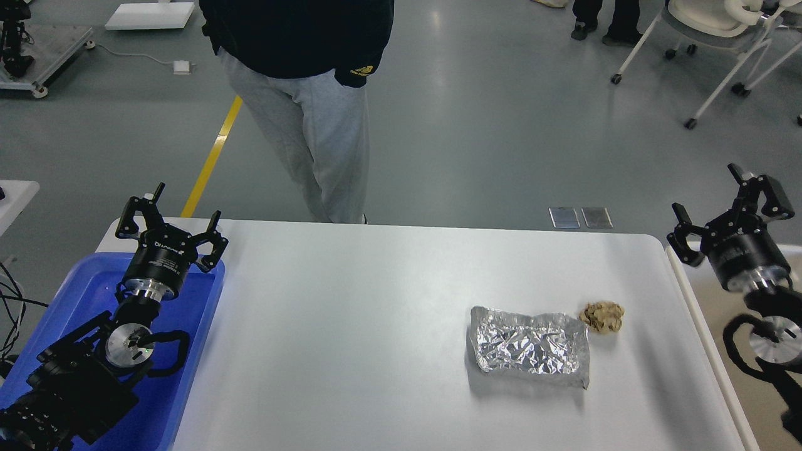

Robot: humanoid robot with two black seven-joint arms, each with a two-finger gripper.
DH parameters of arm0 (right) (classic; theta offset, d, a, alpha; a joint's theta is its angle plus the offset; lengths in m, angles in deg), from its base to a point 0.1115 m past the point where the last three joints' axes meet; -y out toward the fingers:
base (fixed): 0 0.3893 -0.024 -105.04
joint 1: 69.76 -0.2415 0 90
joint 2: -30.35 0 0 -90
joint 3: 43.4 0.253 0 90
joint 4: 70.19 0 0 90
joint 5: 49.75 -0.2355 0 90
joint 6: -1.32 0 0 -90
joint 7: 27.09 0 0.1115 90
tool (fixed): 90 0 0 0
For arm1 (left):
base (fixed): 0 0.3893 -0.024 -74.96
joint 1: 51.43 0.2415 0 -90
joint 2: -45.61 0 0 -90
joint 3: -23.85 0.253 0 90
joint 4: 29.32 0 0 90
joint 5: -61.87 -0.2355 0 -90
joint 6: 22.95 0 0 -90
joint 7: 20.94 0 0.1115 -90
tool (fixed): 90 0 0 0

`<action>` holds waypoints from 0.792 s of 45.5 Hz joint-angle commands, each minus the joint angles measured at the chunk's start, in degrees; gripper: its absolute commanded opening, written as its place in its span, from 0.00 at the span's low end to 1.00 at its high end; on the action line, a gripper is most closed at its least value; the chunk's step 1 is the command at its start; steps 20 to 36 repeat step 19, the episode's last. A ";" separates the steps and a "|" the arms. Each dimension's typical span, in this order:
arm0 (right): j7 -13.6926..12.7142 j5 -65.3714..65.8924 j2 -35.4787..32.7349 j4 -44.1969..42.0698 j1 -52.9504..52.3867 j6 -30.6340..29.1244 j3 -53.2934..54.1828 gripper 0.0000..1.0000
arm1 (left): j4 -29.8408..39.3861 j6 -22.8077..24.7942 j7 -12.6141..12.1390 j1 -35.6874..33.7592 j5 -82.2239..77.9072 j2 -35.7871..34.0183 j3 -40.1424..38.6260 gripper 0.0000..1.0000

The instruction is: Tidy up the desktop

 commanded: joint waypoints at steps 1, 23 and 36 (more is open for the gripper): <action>0.30 11.28 8.04 3.98 5.56 -0.21 7.14 0.99 | 0.00 0.00 0.00 0.04 0.00 -0.01 0.00 1.00; 2.15 11.72 11.65 4.24 7.94 -0.12 8.90 0.99 | 0.00 0.00 0.00 0.04 0.00 0.07 0.00 1.00; 2.15 11.72 11.65 4.24 7.94 -0.12 8.90 0.99 | 0.00 0.00 0.00 0.04 0.00 0.07 0.00 1.00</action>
